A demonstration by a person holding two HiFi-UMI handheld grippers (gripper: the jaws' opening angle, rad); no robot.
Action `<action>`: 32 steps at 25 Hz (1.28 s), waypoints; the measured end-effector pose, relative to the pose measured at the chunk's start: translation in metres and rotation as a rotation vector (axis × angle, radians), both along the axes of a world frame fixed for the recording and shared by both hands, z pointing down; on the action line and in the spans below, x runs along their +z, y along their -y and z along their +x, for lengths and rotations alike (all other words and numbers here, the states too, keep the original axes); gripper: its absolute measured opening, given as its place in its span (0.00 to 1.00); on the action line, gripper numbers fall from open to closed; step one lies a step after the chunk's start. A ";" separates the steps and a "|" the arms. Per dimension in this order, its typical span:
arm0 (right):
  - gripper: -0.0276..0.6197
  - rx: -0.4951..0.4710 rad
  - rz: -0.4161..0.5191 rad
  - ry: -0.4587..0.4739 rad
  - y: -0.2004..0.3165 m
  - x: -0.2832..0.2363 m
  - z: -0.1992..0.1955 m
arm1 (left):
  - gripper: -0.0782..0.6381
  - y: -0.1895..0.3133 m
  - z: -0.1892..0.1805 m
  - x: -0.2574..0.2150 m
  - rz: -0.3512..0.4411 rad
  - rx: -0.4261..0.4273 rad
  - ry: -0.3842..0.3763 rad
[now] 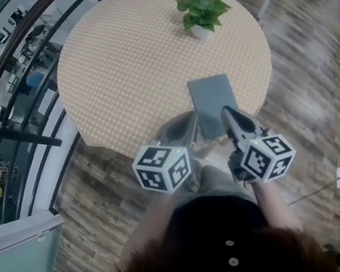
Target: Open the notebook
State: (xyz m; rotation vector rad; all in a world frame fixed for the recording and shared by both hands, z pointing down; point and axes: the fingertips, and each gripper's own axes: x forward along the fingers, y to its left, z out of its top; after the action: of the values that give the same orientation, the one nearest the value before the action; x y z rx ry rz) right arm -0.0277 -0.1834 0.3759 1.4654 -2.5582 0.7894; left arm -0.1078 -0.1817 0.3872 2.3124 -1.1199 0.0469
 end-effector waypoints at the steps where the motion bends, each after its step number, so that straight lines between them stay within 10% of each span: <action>1: 0.06 0.008 0.002 -0.005 0.001 0.000 0.000 | 0.12 0.001 0.000 0.001 -0.002 0.003 0.000; 32: 0.06 -0.352 -0.096 -0.212 -0.031 0.048 -0.020 | 0.12 -0.023 0.010 0.040 -0.137 -0.096 0.013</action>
State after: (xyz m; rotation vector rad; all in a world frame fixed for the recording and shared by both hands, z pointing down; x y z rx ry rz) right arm -0.0474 -0.1526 0.4242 0.9728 -2.4751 0.6546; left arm -0.0980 -0.1589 0.4273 2.1382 -1.1955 0.0997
